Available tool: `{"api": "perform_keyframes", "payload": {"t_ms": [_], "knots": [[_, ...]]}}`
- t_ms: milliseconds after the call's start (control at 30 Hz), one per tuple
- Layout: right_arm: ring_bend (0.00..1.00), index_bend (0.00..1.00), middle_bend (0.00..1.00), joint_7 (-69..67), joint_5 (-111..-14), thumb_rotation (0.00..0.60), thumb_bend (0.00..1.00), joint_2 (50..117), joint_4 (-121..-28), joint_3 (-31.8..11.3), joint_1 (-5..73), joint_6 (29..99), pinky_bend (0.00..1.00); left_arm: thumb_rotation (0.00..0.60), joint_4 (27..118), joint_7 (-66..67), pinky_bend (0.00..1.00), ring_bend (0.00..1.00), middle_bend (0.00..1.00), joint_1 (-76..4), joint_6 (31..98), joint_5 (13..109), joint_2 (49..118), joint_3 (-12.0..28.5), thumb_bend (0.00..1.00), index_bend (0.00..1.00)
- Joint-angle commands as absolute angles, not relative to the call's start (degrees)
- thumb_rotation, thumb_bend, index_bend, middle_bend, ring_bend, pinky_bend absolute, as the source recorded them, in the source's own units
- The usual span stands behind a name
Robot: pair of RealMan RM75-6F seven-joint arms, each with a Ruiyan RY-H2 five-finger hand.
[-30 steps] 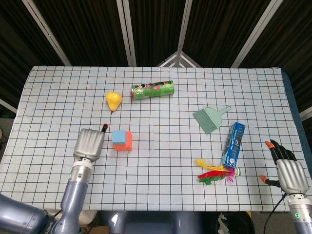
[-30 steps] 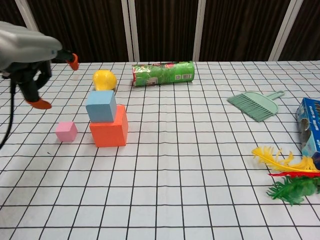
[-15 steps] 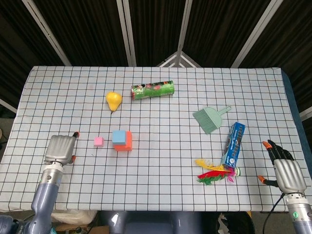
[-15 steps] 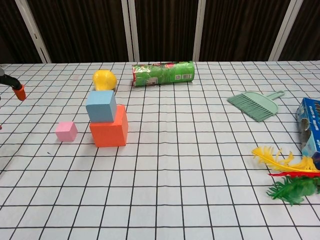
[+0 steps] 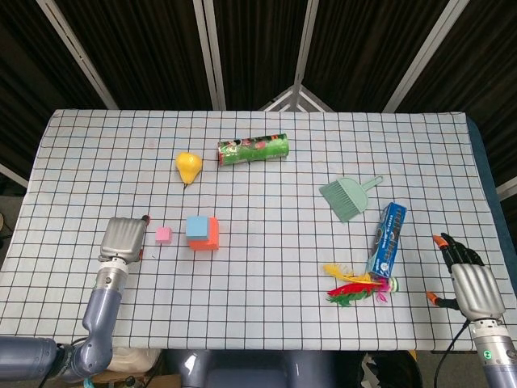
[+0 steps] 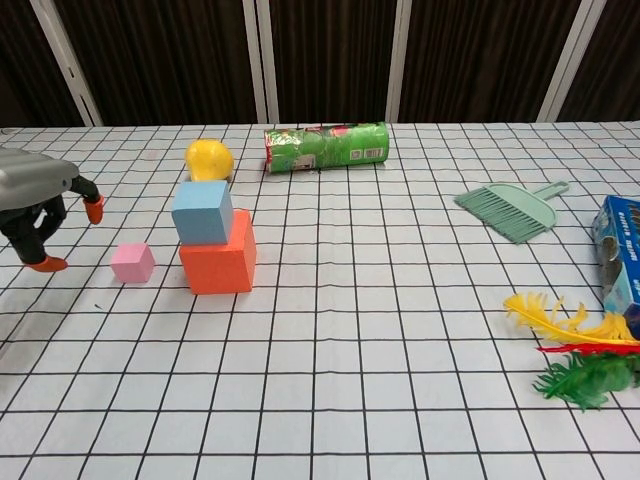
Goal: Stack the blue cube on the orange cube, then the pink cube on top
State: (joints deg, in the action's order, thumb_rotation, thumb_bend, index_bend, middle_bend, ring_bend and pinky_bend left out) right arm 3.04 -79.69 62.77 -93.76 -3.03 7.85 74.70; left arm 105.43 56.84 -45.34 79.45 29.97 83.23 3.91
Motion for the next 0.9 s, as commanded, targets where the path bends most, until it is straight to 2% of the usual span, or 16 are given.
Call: {"api": "perform_keyframes", "payload": {"t_ms": [33, 900], "knots": [[0.13, 0.08, 0.07, 3.1, -79.5, 0.6, 0.19, 62.8, -93.7, -3.0, 8.0, 74.4, 0.16, 0.6, 104.3, 58.1, 0.69, 0.64, 0.73, -46.1, 79.1, 28.9, 84.5, 4.7, 0.32, 0.3], [0.13, 0.08, 0.07, 3.9, -78.7, 0.6, 0.19, 63.1, -93.7, -2.9, 8.6, 73.2, 0.16, 0.6, 96.1, 62.4, 0.69, 0.65, 0.73, -48.6, 76.7, 24.6, 91.2, 6.7, 0.32, 0.31]]}}
